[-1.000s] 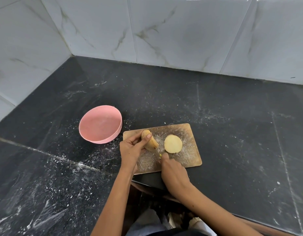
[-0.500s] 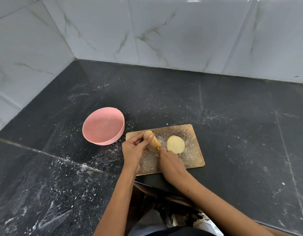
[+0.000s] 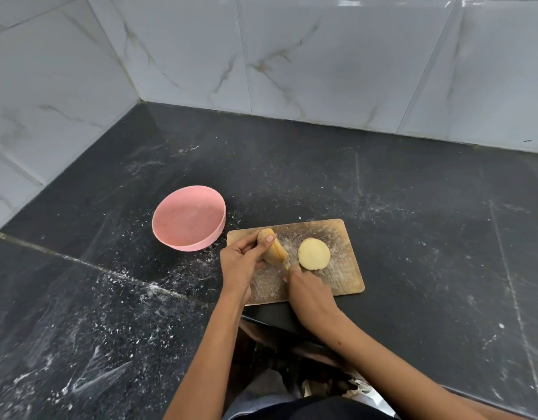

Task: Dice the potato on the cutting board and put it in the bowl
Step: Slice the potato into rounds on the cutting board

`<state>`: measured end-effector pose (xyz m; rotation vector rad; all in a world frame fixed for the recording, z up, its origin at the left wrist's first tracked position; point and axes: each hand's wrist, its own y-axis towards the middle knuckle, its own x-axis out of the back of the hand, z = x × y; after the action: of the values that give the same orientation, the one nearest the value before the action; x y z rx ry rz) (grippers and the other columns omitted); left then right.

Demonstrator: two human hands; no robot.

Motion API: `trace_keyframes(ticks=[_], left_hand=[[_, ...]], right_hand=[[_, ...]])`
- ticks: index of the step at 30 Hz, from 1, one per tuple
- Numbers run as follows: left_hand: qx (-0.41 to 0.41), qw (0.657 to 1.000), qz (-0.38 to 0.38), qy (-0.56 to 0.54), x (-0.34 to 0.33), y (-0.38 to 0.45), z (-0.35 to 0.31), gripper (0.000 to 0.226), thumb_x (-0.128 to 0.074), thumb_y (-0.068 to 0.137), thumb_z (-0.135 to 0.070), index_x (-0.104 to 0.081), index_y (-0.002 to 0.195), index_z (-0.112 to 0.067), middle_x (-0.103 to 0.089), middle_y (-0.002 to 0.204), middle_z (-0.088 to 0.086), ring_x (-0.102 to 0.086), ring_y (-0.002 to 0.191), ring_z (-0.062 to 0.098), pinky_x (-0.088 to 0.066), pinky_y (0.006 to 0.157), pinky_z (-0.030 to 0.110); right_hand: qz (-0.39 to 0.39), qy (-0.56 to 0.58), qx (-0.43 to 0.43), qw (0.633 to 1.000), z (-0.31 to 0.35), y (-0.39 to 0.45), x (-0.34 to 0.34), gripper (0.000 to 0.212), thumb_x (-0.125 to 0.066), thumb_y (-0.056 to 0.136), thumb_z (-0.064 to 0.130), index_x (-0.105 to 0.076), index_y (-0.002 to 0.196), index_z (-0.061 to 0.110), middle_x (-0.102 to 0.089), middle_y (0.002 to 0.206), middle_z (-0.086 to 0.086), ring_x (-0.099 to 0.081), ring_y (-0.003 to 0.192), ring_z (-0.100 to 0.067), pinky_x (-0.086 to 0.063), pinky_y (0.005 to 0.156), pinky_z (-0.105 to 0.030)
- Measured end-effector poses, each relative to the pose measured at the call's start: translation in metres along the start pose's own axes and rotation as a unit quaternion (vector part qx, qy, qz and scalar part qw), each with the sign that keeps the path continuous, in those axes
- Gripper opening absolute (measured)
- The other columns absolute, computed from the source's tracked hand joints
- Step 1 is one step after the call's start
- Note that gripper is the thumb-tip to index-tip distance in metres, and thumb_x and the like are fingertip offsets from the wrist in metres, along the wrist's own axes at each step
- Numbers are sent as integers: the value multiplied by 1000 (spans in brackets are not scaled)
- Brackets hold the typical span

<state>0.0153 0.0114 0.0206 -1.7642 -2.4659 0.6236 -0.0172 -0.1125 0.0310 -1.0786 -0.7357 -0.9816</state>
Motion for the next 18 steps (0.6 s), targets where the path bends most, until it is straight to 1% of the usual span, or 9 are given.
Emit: trace_keyframes(ticks=[3,6,10,13,15,18], left_hand=[[-1,1000,4,2,1,1,-1,32,-75,79,-7,-70,111,-2,-74,100,11,-70,95,22,-60,74,34],[-2,1000,-4,-1,0,1,-1,31,-75,79,-6,-70,110,-3,-75,97,9,-70,95,23,-60,76,35],[-3,1000,-9,-7,-1,0,-1,31,-74,80,-4,-70,111,-1,-74,95,8,-70,91,23,-60,70,30],[1,1000,-9,-8,1,0,0,28,-74,80,-7,-71,108,-3,-74,98,13,-69,97,28,-60,73,33],[-2,1000,-6,-9,2,2,-1,26,-74,80,-8,-72,106,-5,-74,98,13,-70,96,28,-60,69,30],[-7,1000,4,-5,2,2,-1,28,-73,81,-6,-71,109,-4,-74,97,12,-70,95,27,-60,67,28]], right_hand=[[2,-6,4,1000,-5,-4,-2,26,-26,100,4,-40,121,6,-59,116,-16,-57,106,-34,-40,74,-38],[8,-5,1,1000,-1,6,5,29,-26,98,0,-42,122,4,-59,117,-16,-58,106,-34,-39,73,-36],[-1,-4,-3,1000,9,12,9,33,-27,98,0,-42,128,2,-60,119,-16,-59,107,-34,-44,79,-38],[3,-28,-9,1000,3,-1,2,30,-25,100,3,-42,126,4,-58,122,-15,-58,111,-33,-45,83,-39],[5,-29,-8,1000,-1,-5,0,28,-25,101,5,-44,122,5,-58,122,-14,-57,111,-32,-45,83,-39],[18,-6,-5,1000,1,7,5,27,-30,100,5,-46,121,4,-58,121,-15,-57,110,-32,-41,76,-36]])
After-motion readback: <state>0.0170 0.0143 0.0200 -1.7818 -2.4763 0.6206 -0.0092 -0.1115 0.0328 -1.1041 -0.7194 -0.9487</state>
